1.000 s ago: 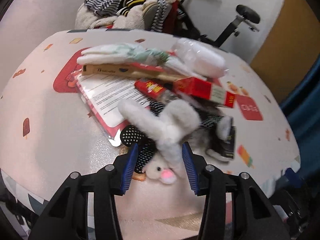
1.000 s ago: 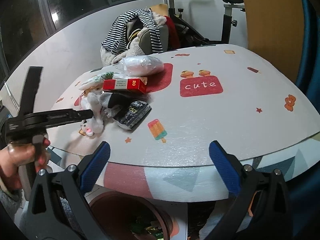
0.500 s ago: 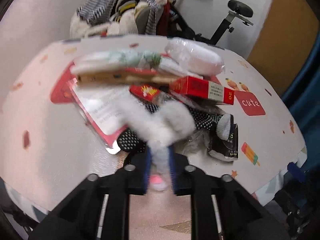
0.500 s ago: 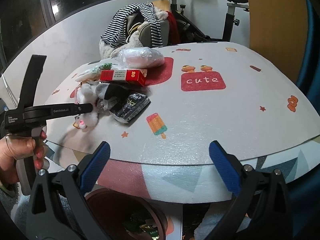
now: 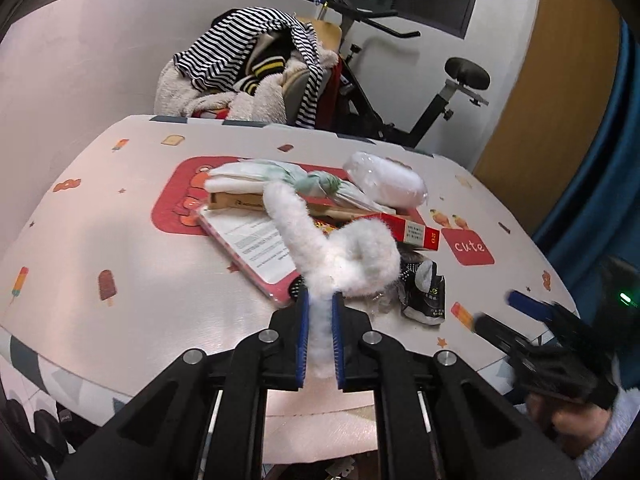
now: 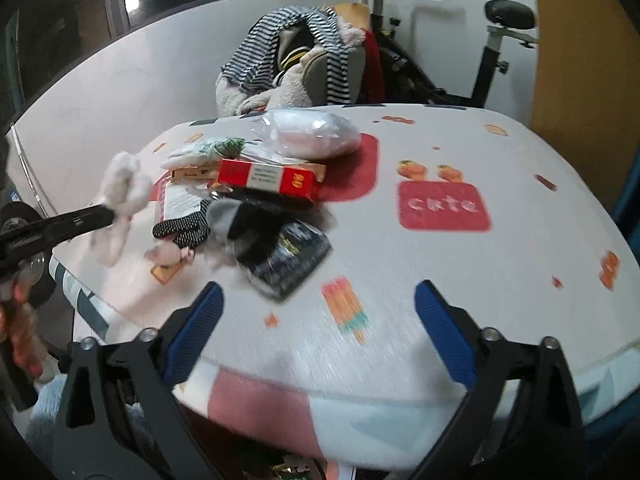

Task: Collect trash
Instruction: 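Grasp the black packet with the right gripper while the left gripper holds the plush toy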

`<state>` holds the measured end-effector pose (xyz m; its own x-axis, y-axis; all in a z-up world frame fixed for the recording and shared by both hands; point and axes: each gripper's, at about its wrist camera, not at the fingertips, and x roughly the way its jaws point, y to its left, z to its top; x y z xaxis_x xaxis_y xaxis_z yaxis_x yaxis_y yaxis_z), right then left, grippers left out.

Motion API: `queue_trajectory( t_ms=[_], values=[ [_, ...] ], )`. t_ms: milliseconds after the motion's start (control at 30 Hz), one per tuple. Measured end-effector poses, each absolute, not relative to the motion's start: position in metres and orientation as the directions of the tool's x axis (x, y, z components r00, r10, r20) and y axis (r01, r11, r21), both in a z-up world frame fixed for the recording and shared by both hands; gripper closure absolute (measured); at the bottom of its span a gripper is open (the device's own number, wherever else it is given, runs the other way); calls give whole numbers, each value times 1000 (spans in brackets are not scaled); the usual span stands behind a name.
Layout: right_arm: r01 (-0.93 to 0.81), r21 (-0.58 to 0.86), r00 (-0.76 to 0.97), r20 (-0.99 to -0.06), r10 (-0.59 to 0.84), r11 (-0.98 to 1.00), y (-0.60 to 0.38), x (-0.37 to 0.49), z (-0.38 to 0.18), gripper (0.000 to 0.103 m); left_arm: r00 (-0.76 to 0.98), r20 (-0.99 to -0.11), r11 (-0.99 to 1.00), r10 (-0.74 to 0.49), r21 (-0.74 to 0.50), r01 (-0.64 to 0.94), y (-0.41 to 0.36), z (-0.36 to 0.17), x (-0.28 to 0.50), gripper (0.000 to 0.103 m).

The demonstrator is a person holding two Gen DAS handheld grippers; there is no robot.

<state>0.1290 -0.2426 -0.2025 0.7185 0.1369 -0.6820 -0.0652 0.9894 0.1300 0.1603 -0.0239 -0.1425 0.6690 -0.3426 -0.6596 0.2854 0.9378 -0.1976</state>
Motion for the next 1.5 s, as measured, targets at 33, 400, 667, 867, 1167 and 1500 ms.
queue_trajectory(
  t_ms=[33, 400, 667, 867, 1167, 1500],
  values=[
    [-57, 132, 707, -695, 133, 990, -241, 138, -205, 19, 672, -657, 938, -342, -198, 284, -22, -141, 158, 93],
    [31, 195, 620, -773, 134, 980, -228, 187, -226, 57, 703, -638, 947, -316, -168, 274, -16, -131, 140, 93],
    [33, 201, 656, -744, 131, 979, -241, 166, -214, 92, 725, -625, 956, -289, -145, 256, -13, -117, 131, 93],
    [68, 206, 700, -707, 100, 976, -260, 141, -200, 94, 720, -629, 953, -293, -136, 270, -17, -116, 122, 93],
    [74, 203, 736, -672, 84, 976, -271, 121, -182, 94, 725, -619, 950, -304, -134, 284, -20, -109, 113, 93],
    [41, 218, 760, -641, 111, 975, -262, 106, -168, 94, 715, -628, 943, -309, -104, 316, -28, -101, 100, 93]
  ],
)
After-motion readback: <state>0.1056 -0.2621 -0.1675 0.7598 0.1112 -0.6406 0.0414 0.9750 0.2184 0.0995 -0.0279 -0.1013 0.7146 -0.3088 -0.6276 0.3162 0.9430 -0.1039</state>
